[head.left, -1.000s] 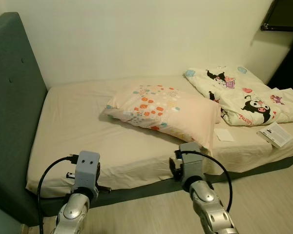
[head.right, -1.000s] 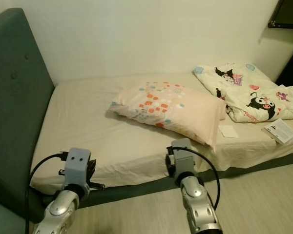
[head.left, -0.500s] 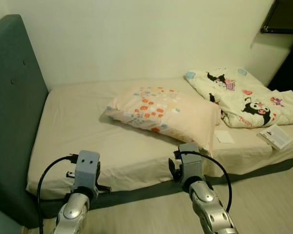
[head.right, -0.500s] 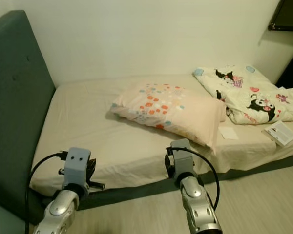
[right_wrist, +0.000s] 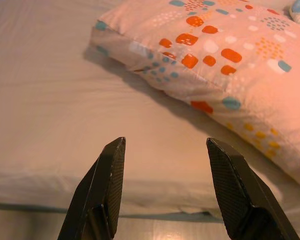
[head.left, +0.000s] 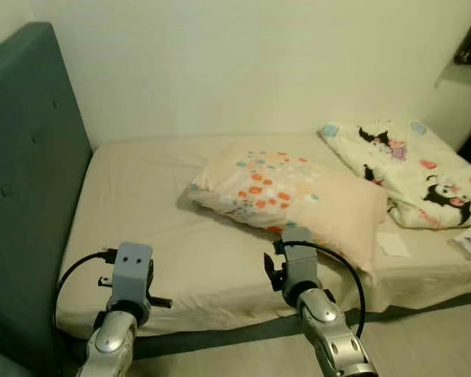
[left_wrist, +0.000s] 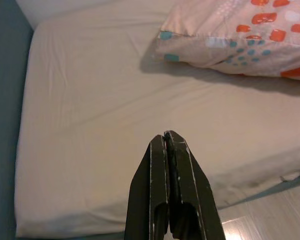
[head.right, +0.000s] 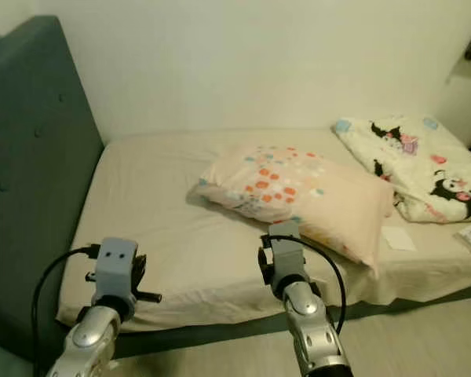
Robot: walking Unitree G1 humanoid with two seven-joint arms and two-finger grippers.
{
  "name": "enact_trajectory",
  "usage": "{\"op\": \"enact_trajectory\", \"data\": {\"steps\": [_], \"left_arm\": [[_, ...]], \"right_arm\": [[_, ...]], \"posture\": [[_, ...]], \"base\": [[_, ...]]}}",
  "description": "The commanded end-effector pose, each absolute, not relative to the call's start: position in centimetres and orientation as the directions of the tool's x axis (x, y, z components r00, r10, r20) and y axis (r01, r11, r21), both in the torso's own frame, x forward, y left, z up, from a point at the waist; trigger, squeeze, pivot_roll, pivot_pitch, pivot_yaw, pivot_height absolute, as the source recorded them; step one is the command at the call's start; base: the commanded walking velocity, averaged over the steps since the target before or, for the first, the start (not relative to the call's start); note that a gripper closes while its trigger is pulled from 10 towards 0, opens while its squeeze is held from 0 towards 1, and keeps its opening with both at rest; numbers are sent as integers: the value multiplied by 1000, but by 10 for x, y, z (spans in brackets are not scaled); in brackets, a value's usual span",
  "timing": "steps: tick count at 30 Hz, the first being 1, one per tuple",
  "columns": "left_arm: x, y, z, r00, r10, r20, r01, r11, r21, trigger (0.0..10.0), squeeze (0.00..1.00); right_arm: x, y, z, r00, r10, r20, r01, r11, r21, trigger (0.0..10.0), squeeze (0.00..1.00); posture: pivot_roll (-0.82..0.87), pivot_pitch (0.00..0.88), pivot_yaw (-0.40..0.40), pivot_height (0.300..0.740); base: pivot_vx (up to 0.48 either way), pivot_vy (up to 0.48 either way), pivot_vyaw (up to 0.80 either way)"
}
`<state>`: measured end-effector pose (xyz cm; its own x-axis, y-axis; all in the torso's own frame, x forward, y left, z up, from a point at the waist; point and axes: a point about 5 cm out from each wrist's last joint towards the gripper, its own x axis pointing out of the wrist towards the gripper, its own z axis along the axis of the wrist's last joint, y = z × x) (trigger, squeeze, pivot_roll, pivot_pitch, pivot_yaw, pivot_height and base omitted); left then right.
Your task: Clean up the room
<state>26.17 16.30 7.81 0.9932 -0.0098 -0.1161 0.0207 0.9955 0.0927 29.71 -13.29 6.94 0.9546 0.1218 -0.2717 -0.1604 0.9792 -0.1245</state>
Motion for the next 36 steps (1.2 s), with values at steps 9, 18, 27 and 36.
{"op": "enact_trajectory", "data": {"steps": [9, 18, 27, 36], "left_arm": [[260, 160, 74, 991, -12, -130, 23, 997, 80, 10000, 0], [260, 162, 72, 991, 2, -137, 10, 996, 89, 10000, 0], [259, 164, 72, 990, 23, -139, -7, 994, 108, 10000, 0], [259, 165, 71, 988, 34, -151, -14, 991, 129, 10000, 0]], "right_arm": [[296, -141, 66, 953, 100, -285, -141, 982, -127, 10000, 0], [297, -140, 67, 952, 106, -287, -148, 980, -131, 10000, 0], [297, -139, 66, 950, 112, -290, -155, 979, -131, 10000, 0], [299, -136, 68, 952, 121, -282, -163, 978, -127, 10000, 0]], "posture": [[-50, 85, -64, 740], [-49, 86, -69, 740], [-45, 89, -73, 740], [-42, 92, -74, 740]], "base": [[346, 0, 0], [139, 0, 0], [0, 0, 0], [0, 0, 0]]}}
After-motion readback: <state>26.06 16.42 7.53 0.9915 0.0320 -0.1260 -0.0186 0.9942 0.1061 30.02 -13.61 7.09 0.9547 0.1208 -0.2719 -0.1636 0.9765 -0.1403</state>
